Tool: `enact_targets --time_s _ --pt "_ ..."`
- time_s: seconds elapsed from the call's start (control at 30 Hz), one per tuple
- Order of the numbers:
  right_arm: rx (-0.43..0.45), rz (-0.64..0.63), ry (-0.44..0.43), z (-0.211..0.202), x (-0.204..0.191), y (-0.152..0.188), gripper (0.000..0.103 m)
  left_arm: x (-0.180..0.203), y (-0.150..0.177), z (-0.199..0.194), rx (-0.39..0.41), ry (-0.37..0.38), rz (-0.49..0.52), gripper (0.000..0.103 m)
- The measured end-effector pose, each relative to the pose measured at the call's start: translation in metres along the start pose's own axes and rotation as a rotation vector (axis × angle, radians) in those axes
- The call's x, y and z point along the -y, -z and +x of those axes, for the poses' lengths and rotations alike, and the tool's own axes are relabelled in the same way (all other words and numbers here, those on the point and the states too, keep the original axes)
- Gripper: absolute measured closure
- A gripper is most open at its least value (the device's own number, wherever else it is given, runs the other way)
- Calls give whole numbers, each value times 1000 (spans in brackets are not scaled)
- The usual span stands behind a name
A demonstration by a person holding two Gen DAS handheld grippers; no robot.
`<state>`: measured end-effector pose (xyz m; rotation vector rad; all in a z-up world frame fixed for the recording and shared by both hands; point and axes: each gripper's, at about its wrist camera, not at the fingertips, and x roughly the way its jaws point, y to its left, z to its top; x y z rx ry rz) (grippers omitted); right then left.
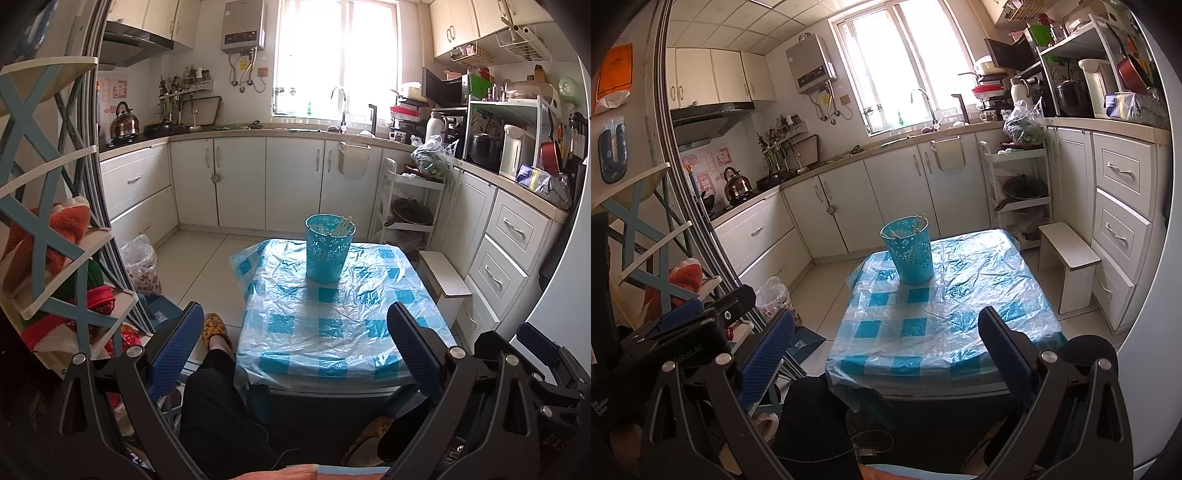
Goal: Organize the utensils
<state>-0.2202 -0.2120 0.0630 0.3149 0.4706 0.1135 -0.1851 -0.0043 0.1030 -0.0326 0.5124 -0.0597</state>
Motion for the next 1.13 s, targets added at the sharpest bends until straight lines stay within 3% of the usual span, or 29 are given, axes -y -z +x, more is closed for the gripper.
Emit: enact_targets --time_s 0.53,0.77,0.93,1.13 --pt "-13 -1 3 3 1 2 7 2 1 1 3 -8 2 8" --pt "-38 21 0 18 9 1 8 7 -2 13 41 -38 21 8" --pt "-30 51 12 31 17 -5 8 8 -11 36 6 -45 31 8" --pt "-110 75 86 88 36 -8 7 3 -16 77 -67 -34 13 8"
